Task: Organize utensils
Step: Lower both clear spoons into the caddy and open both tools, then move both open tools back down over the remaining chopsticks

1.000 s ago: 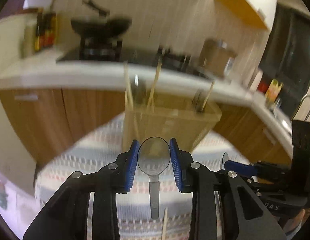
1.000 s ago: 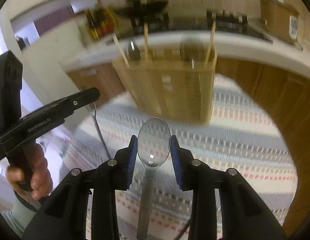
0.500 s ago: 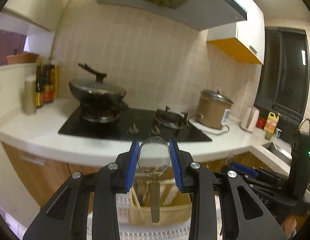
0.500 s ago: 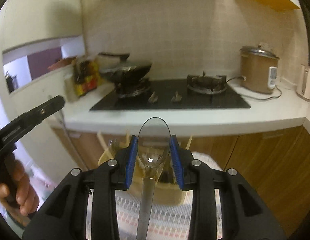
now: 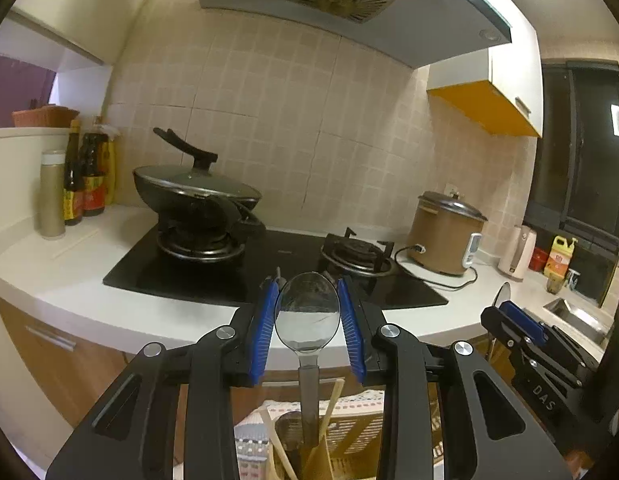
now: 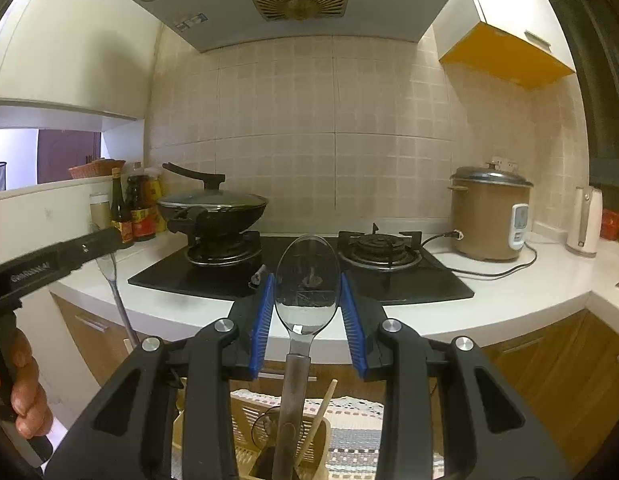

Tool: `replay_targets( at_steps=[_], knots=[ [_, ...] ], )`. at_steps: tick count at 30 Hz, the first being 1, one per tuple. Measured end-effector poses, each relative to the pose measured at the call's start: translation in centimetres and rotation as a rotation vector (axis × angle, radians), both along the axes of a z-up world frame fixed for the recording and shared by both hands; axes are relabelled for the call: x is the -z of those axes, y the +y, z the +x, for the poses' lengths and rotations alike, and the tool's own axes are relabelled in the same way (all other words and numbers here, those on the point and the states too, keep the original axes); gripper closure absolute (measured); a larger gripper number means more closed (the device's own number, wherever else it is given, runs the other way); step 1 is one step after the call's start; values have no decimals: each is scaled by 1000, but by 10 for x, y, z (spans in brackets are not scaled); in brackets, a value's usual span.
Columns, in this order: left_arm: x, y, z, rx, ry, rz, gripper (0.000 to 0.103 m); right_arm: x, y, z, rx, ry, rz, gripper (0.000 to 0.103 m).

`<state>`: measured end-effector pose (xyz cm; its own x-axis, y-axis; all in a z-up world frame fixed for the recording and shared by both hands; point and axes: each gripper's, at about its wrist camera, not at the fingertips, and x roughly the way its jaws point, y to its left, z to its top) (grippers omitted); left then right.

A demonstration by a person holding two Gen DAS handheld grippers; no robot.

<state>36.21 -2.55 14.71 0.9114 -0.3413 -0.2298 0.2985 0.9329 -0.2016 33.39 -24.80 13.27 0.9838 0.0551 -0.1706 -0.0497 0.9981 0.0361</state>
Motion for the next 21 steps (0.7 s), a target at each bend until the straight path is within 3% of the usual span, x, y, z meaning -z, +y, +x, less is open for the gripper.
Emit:
replay_targets(
  at_steps=[6, 12, 16, 21],
  knots=[
    [16, -2, 7, 0, 25, 11, 73, 20, 10, -1, 44, -53, -65, 73],
    [28, 7, 10, 3, 76, -16, 73, 36, 8, 1, 49, -25, -58, 73],
    [32, 7, 4, 10, 92, 8, 72, 40, 5, -7, 59, -12, -40, 72],
    [30, 11, -12, -3, 86, 29, 53, 45, -6, -19, 48, 46, 9, 49]
  ],
)
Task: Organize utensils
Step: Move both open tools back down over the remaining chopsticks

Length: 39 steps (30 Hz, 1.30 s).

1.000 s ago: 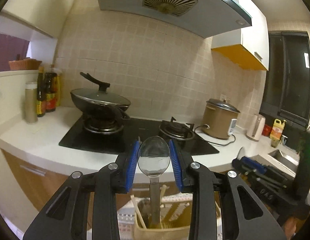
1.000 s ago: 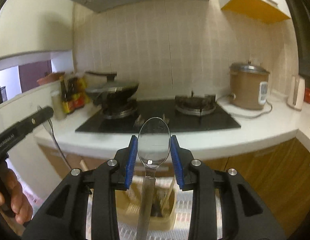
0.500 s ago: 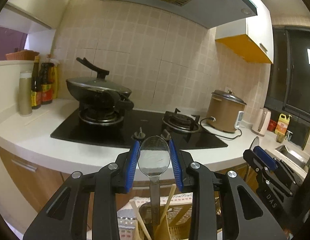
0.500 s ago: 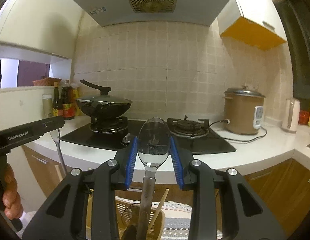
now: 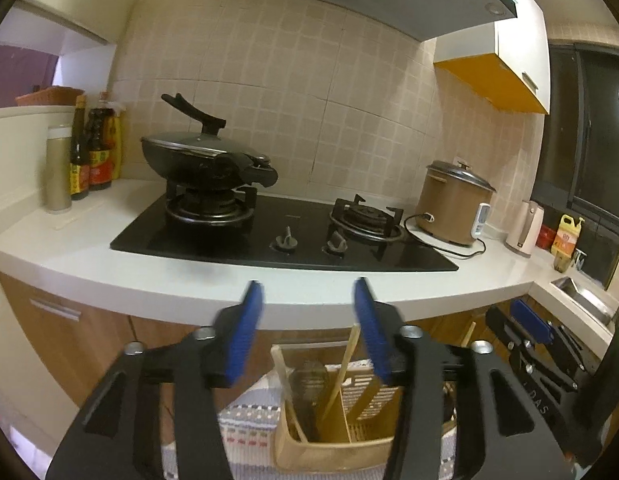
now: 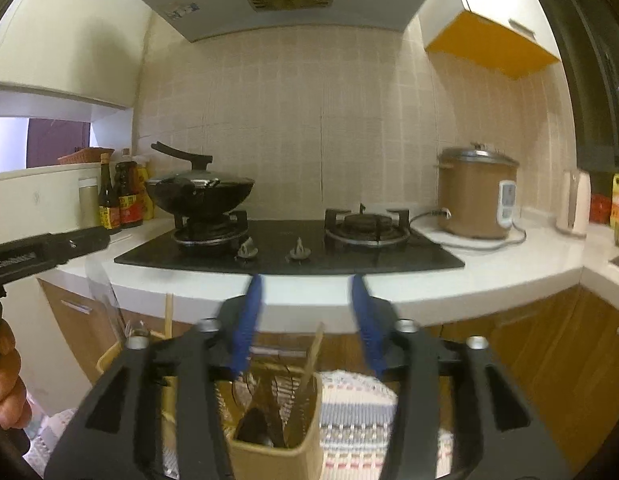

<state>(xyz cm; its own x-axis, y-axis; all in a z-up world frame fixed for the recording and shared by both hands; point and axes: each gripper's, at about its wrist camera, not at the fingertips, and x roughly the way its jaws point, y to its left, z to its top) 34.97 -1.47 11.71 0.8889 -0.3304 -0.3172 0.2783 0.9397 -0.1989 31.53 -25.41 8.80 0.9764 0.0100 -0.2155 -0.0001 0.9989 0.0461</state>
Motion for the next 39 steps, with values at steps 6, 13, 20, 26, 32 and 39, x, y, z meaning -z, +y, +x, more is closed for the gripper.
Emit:
replay_targets(
  at_steps=[6, 13, 20, 26, 32, 39],
  knots=[
    [-4, 13, -23, 8, 22, -25, 53, -3, -12, -28, -13, 69, 18, 49],
    [-8, 24, -60, 40, 81, -11, 53, -4, -22, -54, -59, 260, 86, 49],
    [14, 22, -88, 90, 250, 81, 42, 26, -26, -61, -112, 601, 181, 49],
    [75, 1, -97, 209, 501, 232, 44, 65, -10, -68, -146, 848, 153, 49],
    [131, -11, -105, 310, 655, 283, 51, 91, 1, -82, -133, 934, 119, 54],
    [168, -21, -112, 376, 763, 334, 60, 123, -13, -83, -108, 1032, 160, 69]
  ],
)
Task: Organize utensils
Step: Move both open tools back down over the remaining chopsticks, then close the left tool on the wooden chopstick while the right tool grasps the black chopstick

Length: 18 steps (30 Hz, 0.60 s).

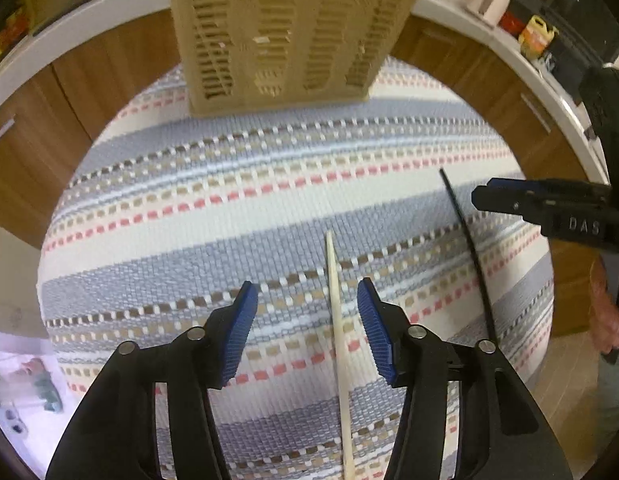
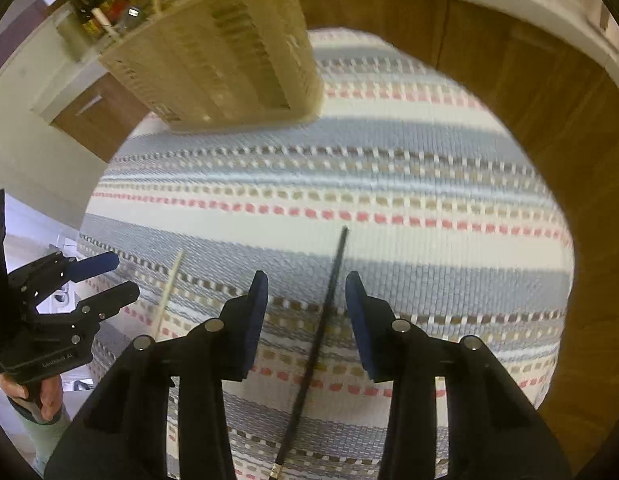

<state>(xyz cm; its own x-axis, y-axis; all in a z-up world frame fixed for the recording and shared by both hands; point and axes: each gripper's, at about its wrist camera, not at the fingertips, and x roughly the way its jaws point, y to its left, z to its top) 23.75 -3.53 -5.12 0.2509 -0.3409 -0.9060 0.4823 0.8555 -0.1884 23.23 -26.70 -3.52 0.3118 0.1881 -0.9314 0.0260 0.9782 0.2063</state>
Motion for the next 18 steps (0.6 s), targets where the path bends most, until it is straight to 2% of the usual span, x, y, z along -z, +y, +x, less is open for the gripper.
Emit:
replay_targets(
  at_steps=[3, 7, 14, 18],
  knots=[
    [12, -7, -5, 21, 22, 32, 69, 13, 3, -1, -10, 42, -3, 70],
    [24, -16, -10, 41, 21, 64, 75, 25, 13, -2, -23, 63, -20, 75],
    [30, -35, -15, 63, -25, 130, 76, 33, 27, -3, -44, 55, -120, 88],
    [29, -49, -20, 74, -57, 187, 76, 35, 35, -8, -67, 50, -163, 89]
  ],
)
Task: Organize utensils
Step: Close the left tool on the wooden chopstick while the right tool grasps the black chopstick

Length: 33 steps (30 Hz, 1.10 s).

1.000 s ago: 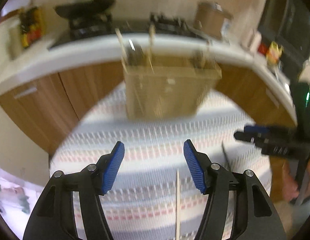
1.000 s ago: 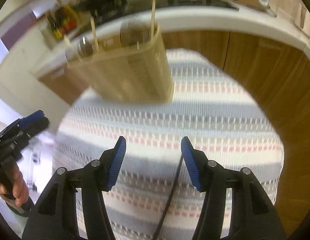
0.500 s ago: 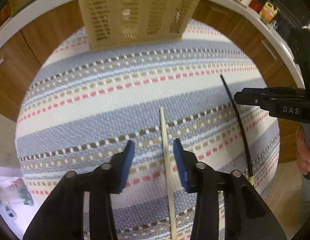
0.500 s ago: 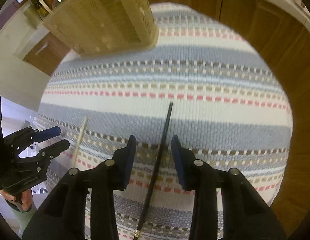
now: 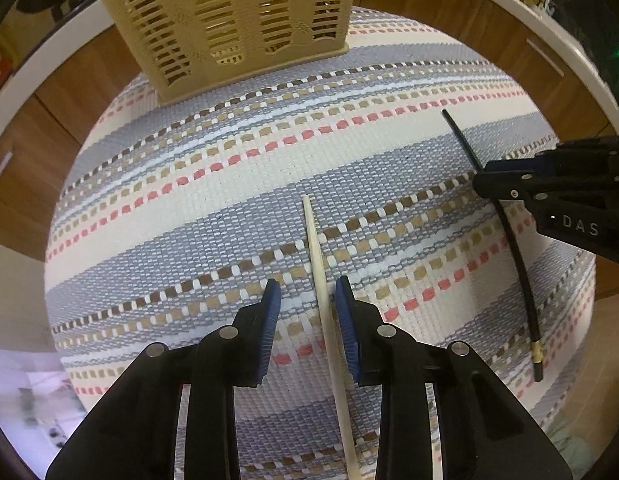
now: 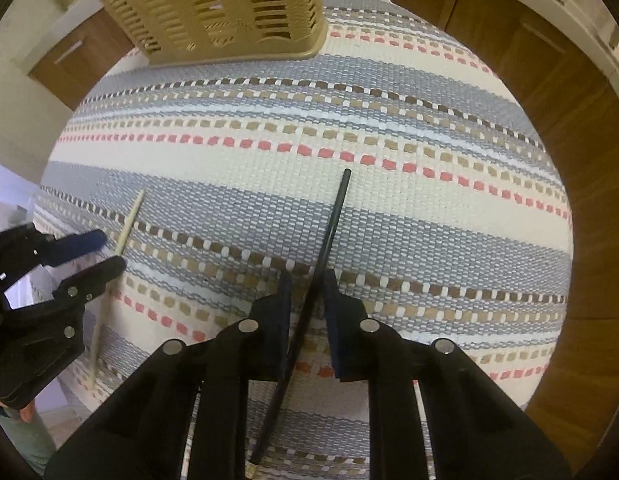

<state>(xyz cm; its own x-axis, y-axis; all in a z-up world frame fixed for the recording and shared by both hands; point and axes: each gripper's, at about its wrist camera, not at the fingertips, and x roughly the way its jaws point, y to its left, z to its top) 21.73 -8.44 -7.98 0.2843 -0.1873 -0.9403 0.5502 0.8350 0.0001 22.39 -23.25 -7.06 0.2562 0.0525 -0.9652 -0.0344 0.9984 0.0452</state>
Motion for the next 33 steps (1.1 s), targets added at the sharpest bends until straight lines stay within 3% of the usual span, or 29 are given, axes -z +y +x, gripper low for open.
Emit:
replay_targets(
  at_steps=[4, 6, 8, 13, 16, 20, 28, 33],
  knots=[
    [-1, -9, -1, 6, -13, 21, 80, 1, 3, -2, -15, -1, -17, 90],
    [0, -15, -1, 13, -20, 19, 95, 2, 6, -3, -33, -14, -31, 91],
    [0, -19, 0, 7, -30, 26, 99, 3, 8, -4, -52, -21, -43, 94],
    [-4, -12, 10, -57, -36, -31, 99, 1, 15, -10, -76, -23, -31, 98],
    [-13, 10, 21, -135, -17, -125, 99, 0, 9, -7, -71, -17, -3, 99],
    [-12, 27, 33, -192, 12, -161, 99, -5, 1, -3, -60, 5, 19, 99],
    [-4, 25, 47, -153, 59, -131, 97, -3, 0, 12, -60, 64, 15, 98],
    [0, 16, 43, -99, 54, -91, 85, 2, 4, 18, -79, 83, -1, 98]
  ],
)
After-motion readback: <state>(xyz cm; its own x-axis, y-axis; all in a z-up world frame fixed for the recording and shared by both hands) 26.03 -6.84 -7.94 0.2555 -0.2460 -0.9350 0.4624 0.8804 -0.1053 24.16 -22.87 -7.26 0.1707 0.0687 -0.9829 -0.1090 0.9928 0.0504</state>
